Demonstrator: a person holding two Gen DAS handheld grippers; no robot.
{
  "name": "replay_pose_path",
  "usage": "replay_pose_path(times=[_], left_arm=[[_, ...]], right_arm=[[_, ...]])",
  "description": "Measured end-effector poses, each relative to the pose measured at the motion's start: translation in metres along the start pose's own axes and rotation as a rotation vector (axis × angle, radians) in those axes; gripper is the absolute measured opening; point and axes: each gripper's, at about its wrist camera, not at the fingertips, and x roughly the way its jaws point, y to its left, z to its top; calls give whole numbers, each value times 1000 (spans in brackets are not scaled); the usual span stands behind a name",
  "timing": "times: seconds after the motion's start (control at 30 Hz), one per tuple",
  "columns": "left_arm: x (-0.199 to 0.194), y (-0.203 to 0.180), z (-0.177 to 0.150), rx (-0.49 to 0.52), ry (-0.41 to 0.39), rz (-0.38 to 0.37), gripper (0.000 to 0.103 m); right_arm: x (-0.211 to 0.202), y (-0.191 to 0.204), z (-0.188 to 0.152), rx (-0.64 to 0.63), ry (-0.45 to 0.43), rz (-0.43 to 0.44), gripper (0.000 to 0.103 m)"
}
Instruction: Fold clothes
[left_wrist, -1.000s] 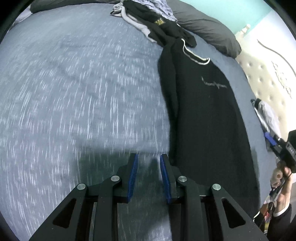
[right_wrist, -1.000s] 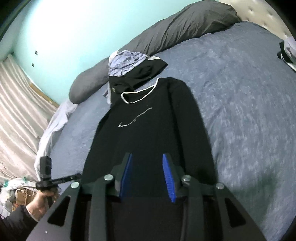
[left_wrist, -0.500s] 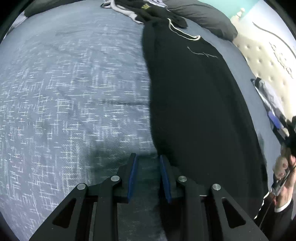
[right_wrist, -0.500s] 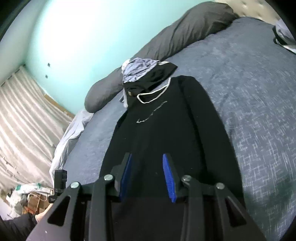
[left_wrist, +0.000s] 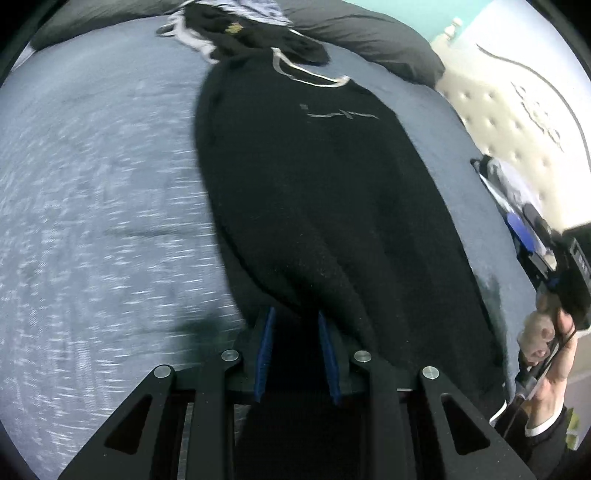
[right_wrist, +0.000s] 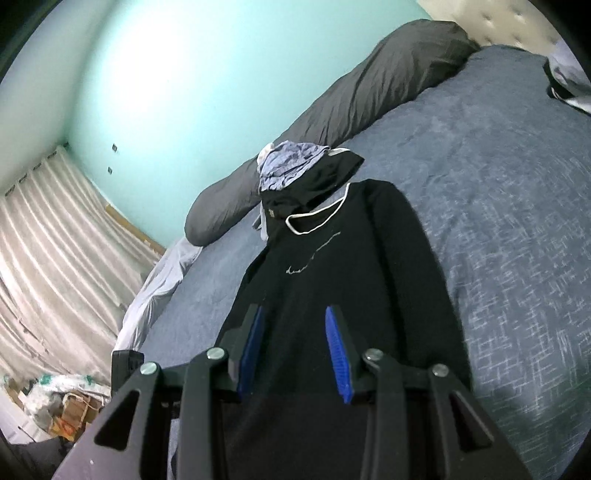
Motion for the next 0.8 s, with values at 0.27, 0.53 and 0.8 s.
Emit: replay_pose_path(times=[0.27,0.53,0.8], left_arm=[[9,-20,2,44,32,16,28],[-9,24,9,-69,-19,74,35],[16,25,6,-76,40,34,34]], right_arm=[[0,-29,5,118,-16,8,36],[-7,-42,8,163,-45,0,38],[-4,-46,6,188,-37,-9,38]])
